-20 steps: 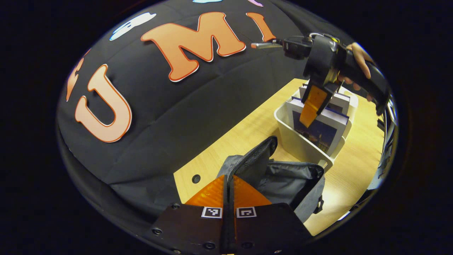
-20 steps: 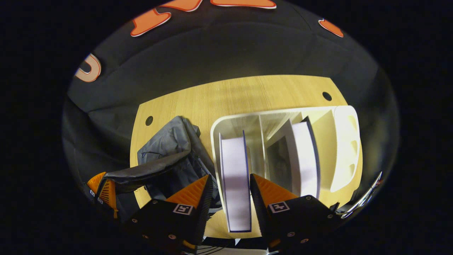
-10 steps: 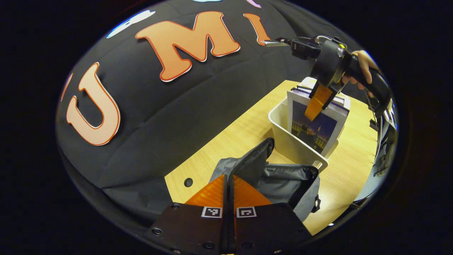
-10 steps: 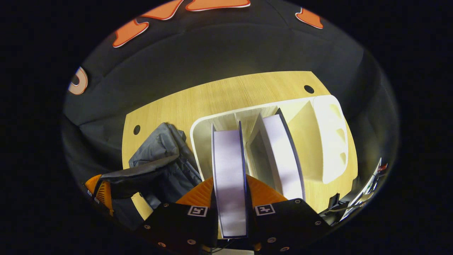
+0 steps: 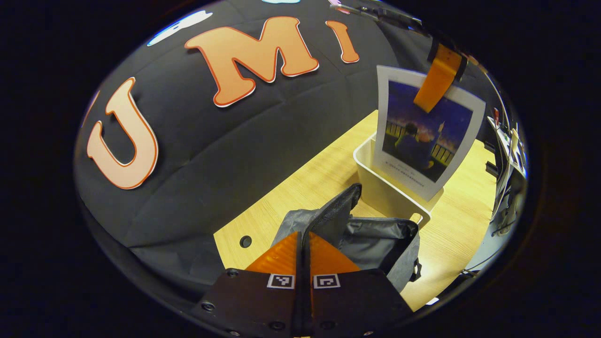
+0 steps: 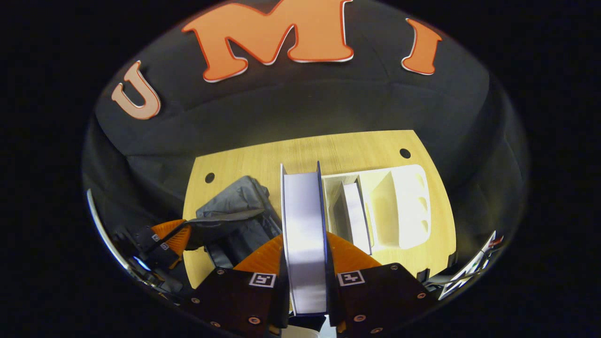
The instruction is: Open the schoolbag, grab two books from the bookshelf and put them into the schoolbag.
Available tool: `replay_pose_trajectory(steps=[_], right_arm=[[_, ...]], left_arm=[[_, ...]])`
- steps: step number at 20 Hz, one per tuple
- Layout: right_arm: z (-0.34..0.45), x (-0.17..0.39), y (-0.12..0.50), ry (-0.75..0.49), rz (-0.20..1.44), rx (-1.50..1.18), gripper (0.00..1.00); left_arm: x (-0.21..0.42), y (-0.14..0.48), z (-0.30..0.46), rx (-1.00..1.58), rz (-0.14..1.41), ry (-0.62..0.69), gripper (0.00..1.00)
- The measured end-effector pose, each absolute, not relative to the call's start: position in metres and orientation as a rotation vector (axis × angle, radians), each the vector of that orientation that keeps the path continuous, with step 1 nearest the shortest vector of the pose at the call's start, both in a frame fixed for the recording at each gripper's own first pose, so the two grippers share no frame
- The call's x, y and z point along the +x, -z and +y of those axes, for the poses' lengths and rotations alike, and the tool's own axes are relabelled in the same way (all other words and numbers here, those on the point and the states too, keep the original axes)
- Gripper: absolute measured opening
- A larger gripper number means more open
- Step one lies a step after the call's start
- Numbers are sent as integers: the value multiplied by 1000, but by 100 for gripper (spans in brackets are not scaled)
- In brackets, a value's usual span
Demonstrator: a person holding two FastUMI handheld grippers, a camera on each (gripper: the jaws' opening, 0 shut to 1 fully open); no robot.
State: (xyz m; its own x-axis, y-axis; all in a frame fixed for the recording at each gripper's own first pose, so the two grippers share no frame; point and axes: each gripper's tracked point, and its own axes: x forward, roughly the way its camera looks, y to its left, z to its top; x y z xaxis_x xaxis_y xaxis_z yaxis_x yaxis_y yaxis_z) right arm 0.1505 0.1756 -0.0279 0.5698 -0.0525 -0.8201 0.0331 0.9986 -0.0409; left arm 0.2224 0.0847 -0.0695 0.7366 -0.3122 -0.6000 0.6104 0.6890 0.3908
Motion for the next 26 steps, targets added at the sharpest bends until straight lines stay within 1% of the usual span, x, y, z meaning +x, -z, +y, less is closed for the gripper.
replay_pose_trajectory(steps=[4, 7, 9, 12, 14, 17, 19, 20, 21, 24, 26], right_arm=[[164, 101, -14, 45, 862, -15, 32], [162, 63, -29, 26, 773, 115, 32], [157, 39, -23, 14, 720, 238, 32], [158, 7, 3, -4, 650, 497, 32], [163, -9, 30, -41, 611, 632, 32], [168, -18, 73, -54, 569, 779, 31], [176, -22, 110, -73, 581, 907, 31], [188, -21, 141, -84, 603, 989, 31], [196, -16, 160, -85, 611, 1049, 31], [215, 8, 194, -75, 573, 1144, 31], [228, 27, 213, -44, 572, 1183, 31]], left_arm=[[223, 69, 84, 630, 525, 570, 1], [223, 69, 83, 642, 521, 586, 1], [225, 67, 85, 646, 520, 584, 1], [228, 62, 85, 637, 512, 591, 1], [230, 60, 85, 640, 517, 589, 1], [232, 54, 83, 671, 518, 589, 1], [234, 51, 80, 679, 513, 581, 1], [232, 49, 77, 683, 510, 581, 1], [232, 48, 76, 684, 507, 581, 1], [232, 45, 73, 682, 493, 578, 1], [231, 43, 70, 680, 495, 580, 1]])
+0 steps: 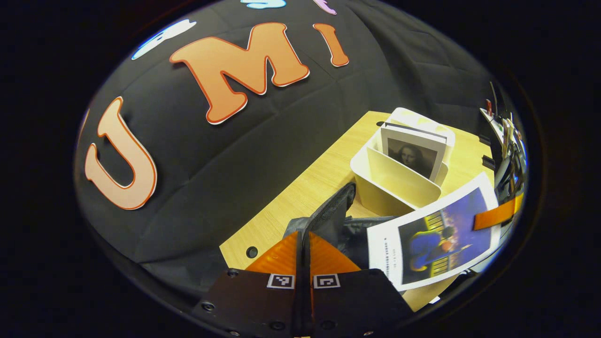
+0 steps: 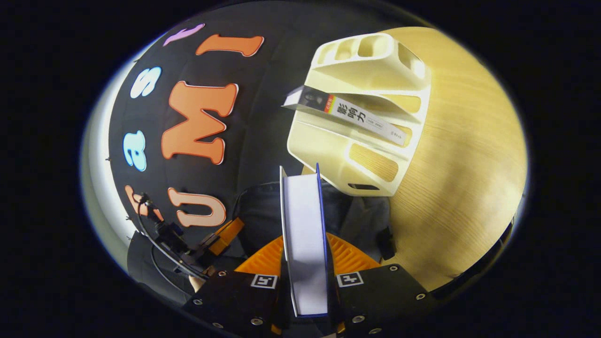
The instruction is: Open the schoolbag, grab two books from the bookshelf and put them into the schoolbag.
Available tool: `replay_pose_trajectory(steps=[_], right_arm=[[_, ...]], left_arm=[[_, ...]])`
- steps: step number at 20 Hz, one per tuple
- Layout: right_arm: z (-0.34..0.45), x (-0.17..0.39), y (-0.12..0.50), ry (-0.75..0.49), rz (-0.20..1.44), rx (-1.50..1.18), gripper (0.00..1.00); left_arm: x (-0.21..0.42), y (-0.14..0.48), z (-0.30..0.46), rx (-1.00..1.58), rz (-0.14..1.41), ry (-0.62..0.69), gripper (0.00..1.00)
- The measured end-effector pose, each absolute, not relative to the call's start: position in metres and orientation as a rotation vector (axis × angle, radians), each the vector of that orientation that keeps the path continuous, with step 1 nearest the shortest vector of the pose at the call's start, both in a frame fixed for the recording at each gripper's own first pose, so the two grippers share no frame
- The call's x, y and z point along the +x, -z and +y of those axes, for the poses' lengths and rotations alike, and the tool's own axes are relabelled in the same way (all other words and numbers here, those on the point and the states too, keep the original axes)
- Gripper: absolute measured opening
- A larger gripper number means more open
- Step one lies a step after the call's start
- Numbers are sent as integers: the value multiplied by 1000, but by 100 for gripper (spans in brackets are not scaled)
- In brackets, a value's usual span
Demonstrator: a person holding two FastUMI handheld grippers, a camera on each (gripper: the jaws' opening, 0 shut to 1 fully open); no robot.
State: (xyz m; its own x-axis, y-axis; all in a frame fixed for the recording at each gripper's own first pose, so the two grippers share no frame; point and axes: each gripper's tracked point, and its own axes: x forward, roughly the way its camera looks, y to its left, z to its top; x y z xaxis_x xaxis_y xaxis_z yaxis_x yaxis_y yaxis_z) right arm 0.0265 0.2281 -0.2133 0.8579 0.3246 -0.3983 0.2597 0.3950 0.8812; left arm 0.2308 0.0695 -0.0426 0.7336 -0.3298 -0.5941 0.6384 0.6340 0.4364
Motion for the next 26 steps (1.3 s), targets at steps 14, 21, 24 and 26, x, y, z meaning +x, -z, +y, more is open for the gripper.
replay_pose_trajectory(steps=[14, 21, 24, 26], right_arm=[[320, 132, 277, 53, 613, 1131, 31], [336, 166, 292, 141, 610, 1136, 31], [335, 170, 302, 184, 639, 1137, 36], [340, 165, 316, 206, 704, 1136, 41]], left_arm=[[206, 36, 59, 703, 455, 636, 1], [198, 34, 56, 763, 417, 664, 0], [200, 40, 63, 772, 422, 658, 1], [205, 45, 73, 749, 446, 638, 0]])
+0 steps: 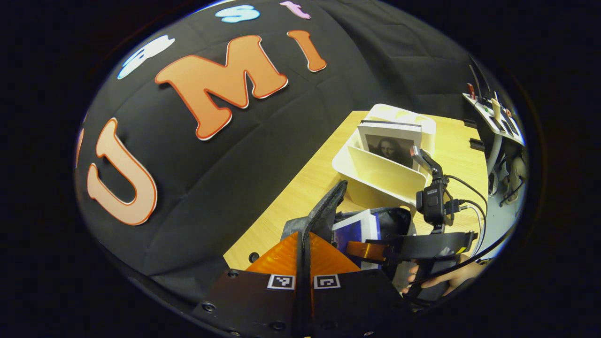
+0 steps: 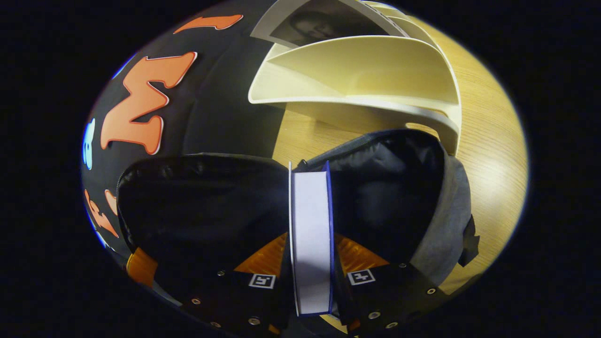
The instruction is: Open the schoolbag, grab two books from the bookshelf and put them into the schoolbag.
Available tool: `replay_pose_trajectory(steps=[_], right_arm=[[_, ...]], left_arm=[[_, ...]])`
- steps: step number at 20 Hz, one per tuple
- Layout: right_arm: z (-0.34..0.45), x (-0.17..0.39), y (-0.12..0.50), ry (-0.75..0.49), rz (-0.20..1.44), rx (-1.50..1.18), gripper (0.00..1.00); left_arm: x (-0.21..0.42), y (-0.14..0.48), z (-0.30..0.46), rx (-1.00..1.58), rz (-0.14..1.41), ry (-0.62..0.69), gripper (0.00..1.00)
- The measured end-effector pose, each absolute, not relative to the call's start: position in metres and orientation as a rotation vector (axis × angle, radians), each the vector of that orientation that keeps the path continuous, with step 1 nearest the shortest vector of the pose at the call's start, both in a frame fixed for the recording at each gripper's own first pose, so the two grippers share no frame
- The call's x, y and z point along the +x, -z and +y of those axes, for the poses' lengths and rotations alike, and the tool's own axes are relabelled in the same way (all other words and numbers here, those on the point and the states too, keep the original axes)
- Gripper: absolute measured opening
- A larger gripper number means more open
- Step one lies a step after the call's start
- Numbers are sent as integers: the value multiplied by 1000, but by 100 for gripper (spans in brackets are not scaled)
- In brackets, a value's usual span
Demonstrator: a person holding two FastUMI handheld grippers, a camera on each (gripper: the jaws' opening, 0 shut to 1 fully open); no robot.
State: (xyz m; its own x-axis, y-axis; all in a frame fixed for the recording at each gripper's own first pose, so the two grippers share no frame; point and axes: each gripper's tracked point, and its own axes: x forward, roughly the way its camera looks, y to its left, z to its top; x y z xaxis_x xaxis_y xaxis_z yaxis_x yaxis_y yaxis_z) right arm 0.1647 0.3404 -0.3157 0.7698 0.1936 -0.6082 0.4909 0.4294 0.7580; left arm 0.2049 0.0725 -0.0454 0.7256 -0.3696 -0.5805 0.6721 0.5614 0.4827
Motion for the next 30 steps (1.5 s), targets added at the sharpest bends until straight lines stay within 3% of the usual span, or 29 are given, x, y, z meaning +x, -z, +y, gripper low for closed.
replay_pose_trajectory(steps=[1, 2, 3, 4, 5, 6, 10, 20, 30], right_arm=[[342, 158, 318, 208, 738, 1142, 30], [344, 155, 317, 201, 754, 1143, 65], [345, 151, 313, 194, 766, 1144, 73], [344, 146, 310, 192, 781, 1145, 87], [342, 140, 307, 188, 796, 1148, 77], [340, 135, 303, 186, 808, 1145, 97], [316, 110, 294, 191, 827, 1086, 98], [210, 68, 213, 214, 698, 922, 98], [97, 55, 118, 251, 730, 408, 98]], left_arm=[[208, 48, 77, 734, 462, 631, 1], [208, 50, 80, 713, 473, 631, 0], [209, 50, 81, 691, 478, 632, 0], [209, 50, 83, 673, 482, 631, 1], [211, 50, 85, 659, 488, 628, 1], [213, 51, 89, 649, 492, 621, 0], [214, 57, 96, 599, 505, 610, 0], [203, 75, 96, 590, 494, 623, 1], [202, 87, 102, 517, 512, 622, 0]])
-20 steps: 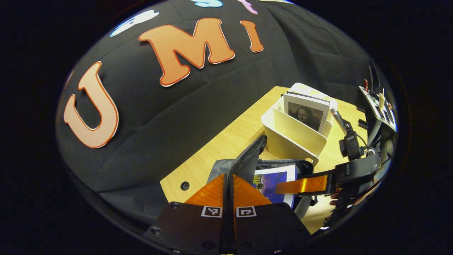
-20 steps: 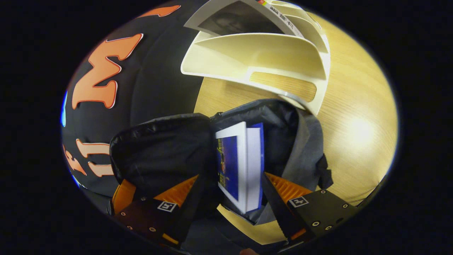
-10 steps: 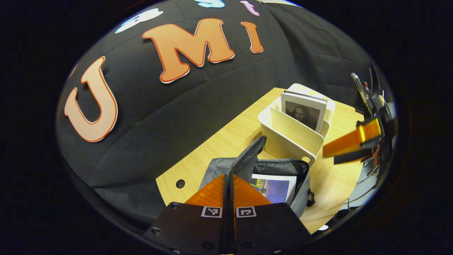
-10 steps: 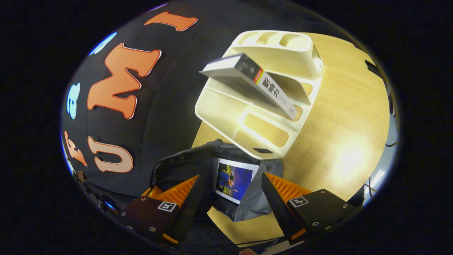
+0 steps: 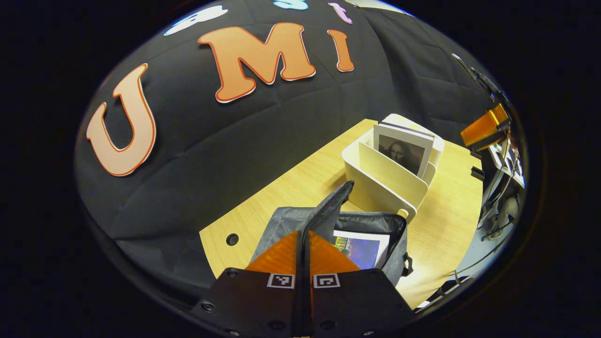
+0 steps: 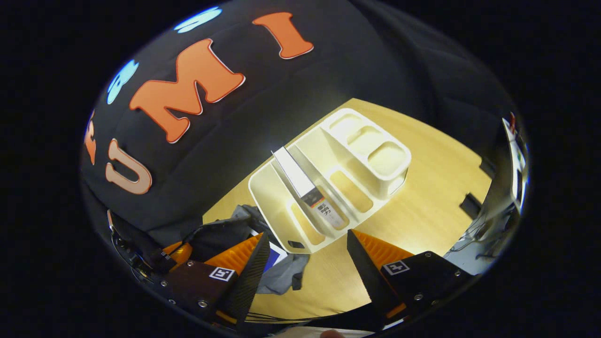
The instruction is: Open the schoolbag, grab two books from the bookshelf and put them into the schoolbag.
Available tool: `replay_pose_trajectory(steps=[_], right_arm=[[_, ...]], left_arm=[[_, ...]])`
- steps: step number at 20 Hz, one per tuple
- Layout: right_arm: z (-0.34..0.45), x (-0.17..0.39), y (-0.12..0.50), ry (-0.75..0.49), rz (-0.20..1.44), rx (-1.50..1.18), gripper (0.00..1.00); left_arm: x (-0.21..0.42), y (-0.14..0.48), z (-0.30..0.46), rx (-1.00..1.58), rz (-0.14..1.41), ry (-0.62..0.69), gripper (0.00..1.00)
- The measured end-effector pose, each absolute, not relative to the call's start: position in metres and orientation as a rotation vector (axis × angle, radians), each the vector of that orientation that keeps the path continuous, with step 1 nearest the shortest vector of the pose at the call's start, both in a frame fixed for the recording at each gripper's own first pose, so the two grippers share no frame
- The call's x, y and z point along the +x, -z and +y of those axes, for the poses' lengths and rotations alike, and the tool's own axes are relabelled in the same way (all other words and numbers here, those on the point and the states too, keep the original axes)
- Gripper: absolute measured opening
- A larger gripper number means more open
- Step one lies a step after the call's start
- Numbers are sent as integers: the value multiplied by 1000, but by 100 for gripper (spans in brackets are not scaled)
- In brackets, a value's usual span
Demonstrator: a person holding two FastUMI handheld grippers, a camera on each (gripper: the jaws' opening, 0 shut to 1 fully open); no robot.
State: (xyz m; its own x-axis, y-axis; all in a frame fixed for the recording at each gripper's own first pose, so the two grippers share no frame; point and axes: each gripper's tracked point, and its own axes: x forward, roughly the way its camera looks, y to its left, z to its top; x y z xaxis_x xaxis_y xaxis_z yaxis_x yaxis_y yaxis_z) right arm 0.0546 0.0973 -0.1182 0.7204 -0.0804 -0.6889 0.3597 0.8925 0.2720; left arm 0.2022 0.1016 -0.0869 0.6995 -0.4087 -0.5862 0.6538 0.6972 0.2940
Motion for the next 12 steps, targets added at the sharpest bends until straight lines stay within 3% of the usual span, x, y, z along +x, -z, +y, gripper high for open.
replay_pose_trajectory(steps=[6, 12], right_arm=[[71, 94, 75, 236, 816, 127, 99], [79, 158, 69, 126, 925, -122, 99]], left_arm=[[205, 94, 100, 500, 528, 621, 1], [214, 102, 105, 498, 556, 592, 0]])
